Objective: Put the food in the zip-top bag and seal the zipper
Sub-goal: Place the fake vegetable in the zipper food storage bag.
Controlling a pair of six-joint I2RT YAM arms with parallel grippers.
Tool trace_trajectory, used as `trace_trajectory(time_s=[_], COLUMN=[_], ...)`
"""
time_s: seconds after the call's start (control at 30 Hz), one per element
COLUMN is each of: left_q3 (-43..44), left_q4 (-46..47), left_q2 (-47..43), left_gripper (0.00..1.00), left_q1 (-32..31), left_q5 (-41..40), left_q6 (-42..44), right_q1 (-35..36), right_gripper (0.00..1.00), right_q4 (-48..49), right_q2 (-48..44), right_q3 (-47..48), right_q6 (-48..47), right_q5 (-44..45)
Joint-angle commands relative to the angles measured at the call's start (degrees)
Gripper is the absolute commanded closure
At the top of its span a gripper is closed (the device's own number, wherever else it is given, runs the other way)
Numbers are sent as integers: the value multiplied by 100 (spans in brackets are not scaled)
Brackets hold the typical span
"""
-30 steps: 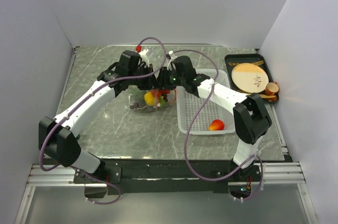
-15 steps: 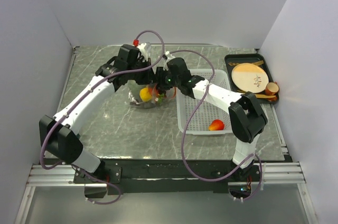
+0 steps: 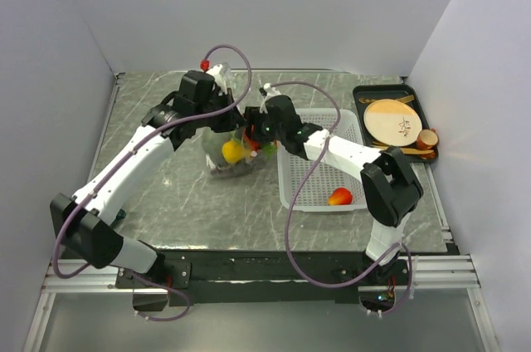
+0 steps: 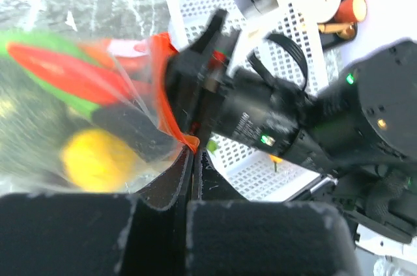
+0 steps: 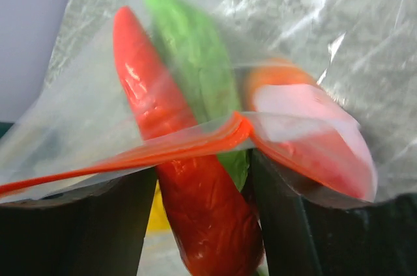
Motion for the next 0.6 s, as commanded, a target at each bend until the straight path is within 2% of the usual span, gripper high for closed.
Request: trace_trajectory(time_s=[0.0,0.3,0.57], left_q3=[324,113,43], left_q4=[515,480,568], left_q2=[-377,-465,-544], left_gripper=[99,99,99], left_q1=[-55,42,113], left_q5=[-312,-558,-479], left_q6=[-260,-445,-401], right_q1=[-125,-406,-969], right_gripper=[31,21,20], right_q4=[272,194,-306], right_q2=[-670,-1330,-1603], right_q3=[-299,-529,-652], right_q6=[-58,-49,-128], right_q5=[300,247,89])
